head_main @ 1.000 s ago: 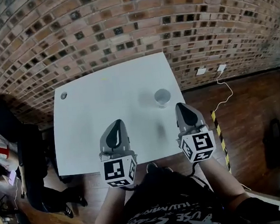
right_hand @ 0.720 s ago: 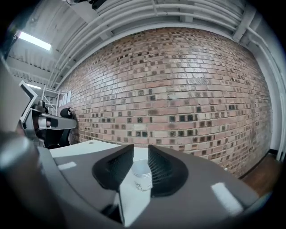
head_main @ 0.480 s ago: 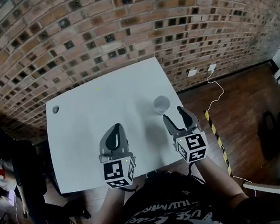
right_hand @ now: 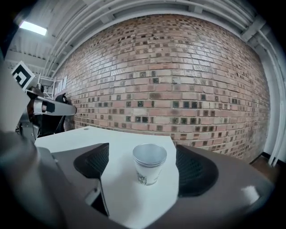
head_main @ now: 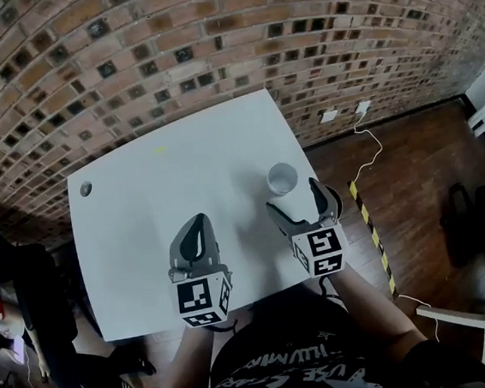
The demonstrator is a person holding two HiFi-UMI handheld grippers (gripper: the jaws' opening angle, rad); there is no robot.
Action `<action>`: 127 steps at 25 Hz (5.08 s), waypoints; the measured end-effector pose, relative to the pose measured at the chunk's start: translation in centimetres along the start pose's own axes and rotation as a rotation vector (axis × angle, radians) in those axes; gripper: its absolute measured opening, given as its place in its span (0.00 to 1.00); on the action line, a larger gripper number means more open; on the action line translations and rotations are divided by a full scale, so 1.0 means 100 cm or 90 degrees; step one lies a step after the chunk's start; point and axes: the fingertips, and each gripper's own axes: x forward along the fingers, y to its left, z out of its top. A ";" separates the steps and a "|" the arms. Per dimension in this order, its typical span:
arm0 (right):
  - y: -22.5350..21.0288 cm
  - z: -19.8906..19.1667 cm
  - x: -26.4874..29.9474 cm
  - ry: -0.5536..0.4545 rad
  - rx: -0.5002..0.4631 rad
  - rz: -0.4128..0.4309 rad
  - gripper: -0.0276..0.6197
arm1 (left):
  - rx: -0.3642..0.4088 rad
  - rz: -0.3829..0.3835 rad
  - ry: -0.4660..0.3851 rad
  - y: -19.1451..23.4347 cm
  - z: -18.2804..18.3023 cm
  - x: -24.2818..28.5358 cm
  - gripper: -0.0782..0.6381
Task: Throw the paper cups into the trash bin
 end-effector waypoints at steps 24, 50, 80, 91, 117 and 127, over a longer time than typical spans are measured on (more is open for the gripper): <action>-0.009 -0.041 0.057 0.043 0.011 0.053 0.78 | -0.015 0.036 0.038 -0.009 -0.031 0.075 0.12; 0.001 -0.032 0.092 0.012 -0.044 0.082 0.74 | -0.003 0.044 0.047 0.001 -0.030 0.090 0.12; 0.004 0.038 0.036 -0.025 -0.079 0.100 0.63 | 0.012 0.018 0.001 -0.014 -0.001 0.062 0.12; 0.029 0.083 0.000 -0.065 -0.115 0.130 0.62 | 0.022 -0.003 -0.049 -0.025 0.027 0.027 0.12; 0.000 0.078 -0.015 -0.043 -0.102 0.060 0.62 | 0.027 0.023 -0.077 0.012 0.027 0.010 0.12; -0.072 0.079 -0.024 -0.079 -0.090 0.122 0.62 | 0.053 0.058 -0.074 -0.067 0.028 0.046 0.12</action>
